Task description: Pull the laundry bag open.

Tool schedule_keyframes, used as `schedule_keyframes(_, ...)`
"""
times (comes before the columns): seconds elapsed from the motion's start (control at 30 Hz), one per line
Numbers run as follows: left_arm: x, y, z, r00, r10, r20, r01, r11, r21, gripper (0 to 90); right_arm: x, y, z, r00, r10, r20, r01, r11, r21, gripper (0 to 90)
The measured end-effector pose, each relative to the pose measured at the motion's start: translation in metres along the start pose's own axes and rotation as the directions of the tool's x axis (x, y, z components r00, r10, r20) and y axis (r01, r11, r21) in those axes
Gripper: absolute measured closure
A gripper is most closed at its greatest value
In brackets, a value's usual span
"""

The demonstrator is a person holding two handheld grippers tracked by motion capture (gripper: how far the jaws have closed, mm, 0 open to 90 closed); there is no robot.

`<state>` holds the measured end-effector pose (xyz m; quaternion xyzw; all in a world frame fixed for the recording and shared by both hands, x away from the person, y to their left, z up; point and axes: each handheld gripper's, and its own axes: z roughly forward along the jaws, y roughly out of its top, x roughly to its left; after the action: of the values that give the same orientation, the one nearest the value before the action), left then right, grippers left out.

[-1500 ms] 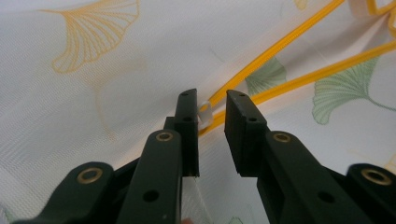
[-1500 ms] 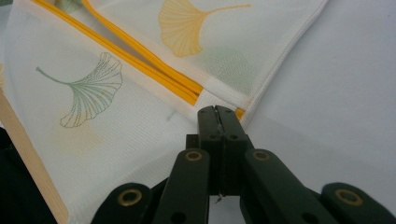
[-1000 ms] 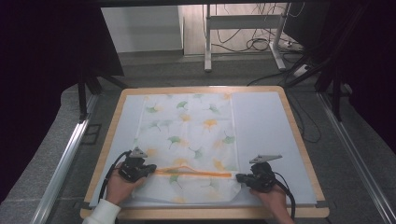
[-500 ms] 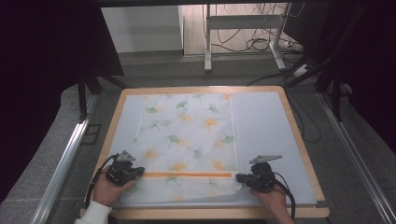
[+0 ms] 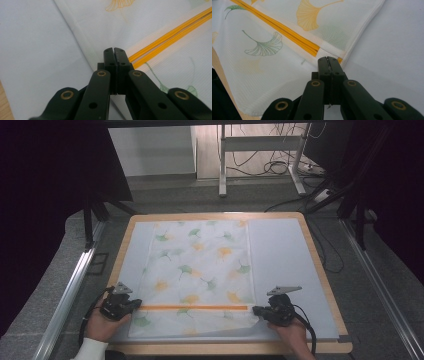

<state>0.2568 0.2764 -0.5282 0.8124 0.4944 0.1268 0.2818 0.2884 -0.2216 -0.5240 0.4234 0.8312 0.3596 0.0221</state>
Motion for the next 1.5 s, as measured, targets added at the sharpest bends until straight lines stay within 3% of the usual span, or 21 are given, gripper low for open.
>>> schedule_keyframes(0.23,0.005,-0.002,0.002,0.9989,-0.031,0.035,0.032,0.9994,-0.017,90.0,-0.001,0.000,0.000,1.0000,-0.001,-0.005,0.001,1.000,-0.001,89.2)
schedule_keyframes(0.43,0.013,-0.007,0.003,0.9935,-0.073,0.087,0.078,0.9953,-0.058,86.5,0.000,0.000,0.000,1.0000,-0.008,-0.002,0.008,1.000,-0.002,89.1)
schedule_keyframes(0.5,0.012,-0.008,0.002,0.9955,-0.060,0.073,0.066,0.9948,-0.077,81.8,-0.001,0.000,0.000,0.9999,-0.013,-0.003,0.013,1.000,-0.003,89.1)
schedule_keyframes(0.67,0.007,-0.008,-0.004,0.9978,-0.064,0.015,0.066,0.9866,-0.149,60.4,0.001,0.000,-0.002,0.9993,-0.038,0.006,0.038,0.999,-0.009,89.0)
schedule_keyframes(0.87,0.001,-0.006,-0.015,0.9980,-0.050,-0.040,0.040,0.9735,-0.225,43.1,0.002,0.003,-0.015,0.9976,-0.065,0.020,0.067,0.993,-0.097,88.5)
schedule_keyframes(0.93,-0.001,-0.005,-0.018,0.9965,-0.051,-0.065,0.034,0.9680,-0.249,41.2,0.000,0.003,-0.020,0.9953,-0.088,0.041,0.092,0.987,-0.131,80.7)
schedule_keyframes(1.0,0.001,-0.007,-0.019,0.9940,-0.061,-0.091,0.036,0.9681,-0.248,39.8,-0.004,0.003,-0.026,0.9937,-0.091,0.066,0.100,0.983,-0.155,71.1)
schedule_keyframes(1.1,0.010,-0.014,-0.020,0.9911,-0.097,-0.092,0.072,0.9669,-0.245,38.8,-0.019,0.001,-0.037,0.9933,-0.034,0.110,0.056,0.977,-0.204,58.7)
schedule_keyframes(1.3,0.025,-0.023,-0.019,0.9824,-0.169,-0.079,0.147,0.9603,-0.237,37.2,-0.048,-0.009,-0.050,0.9829,0.016,0.184,0.026,0.974,-0.226,48.8)
schedule_keyframes(1.4,0.022,-0.019,-0.018,0.9843,-0.160,-0.074,0.138,0.9599,-0.244,36.8,-0.051,-0.010,-0.049,0.9816,0.032,0.188,0.013,0.973,-0.232,47.1)
schedule_keyframes(1.5,0.017,-0.016,-0.017,0.9889,-0.137,-0.059,0.119,0.9627,-0.243,36.3,-0.047,-0.009,-0.048,0.9831,0.014,0.182,0.028,0.974,-0.223,45.2)
